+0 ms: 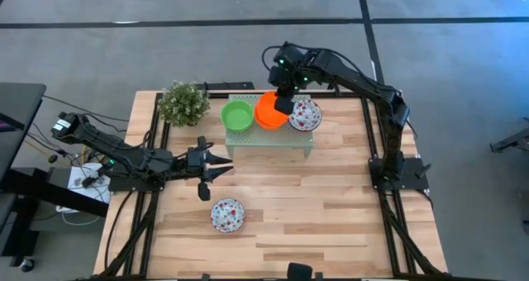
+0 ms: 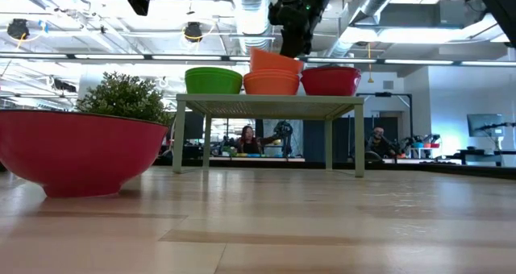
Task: Pick & Place Mini bowls
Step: Stack the orange bowl on the orange bowl on the shelf
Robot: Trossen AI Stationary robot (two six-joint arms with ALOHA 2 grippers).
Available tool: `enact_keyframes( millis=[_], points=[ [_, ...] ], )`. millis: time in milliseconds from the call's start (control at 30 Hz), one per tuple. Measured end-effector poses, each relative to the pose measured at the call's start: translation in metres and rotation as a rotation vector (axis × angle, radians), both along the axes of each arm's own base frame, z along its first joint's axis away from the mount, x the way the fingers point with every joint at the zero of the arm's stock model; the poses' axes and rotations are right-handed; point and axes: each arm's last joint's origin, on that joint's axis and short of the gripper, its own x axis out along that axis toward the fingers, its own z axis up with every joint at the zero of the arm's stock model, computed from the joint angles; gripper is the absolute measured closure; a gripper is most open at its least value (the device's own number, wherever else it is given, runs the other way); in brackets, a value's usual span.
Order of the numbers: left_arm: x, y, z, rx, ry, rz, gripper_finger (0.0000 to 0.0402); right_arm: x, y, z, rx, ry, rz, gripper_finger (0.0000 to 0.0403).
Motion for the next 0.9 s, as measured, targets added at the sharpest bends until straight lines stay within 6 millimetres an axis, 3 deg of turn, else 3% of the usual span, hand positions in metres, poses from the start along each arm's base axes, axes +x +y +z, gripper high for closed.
enact_keyframes(
  millis=[533,900],
  points=[
    [0.0000,0.0000,0.0000,0.000,0.000,0.000,0.0321,0.0039,0.0059,0.0001,0.011,-0.016,0.045,0.0395],
    [0.0000,0.0000,0.0000,-0.001,0.000,0.000,0.0321,0.0036,0.0060,-0.0002,0.012,-0.012,0.045,0.0339]
  ],
)
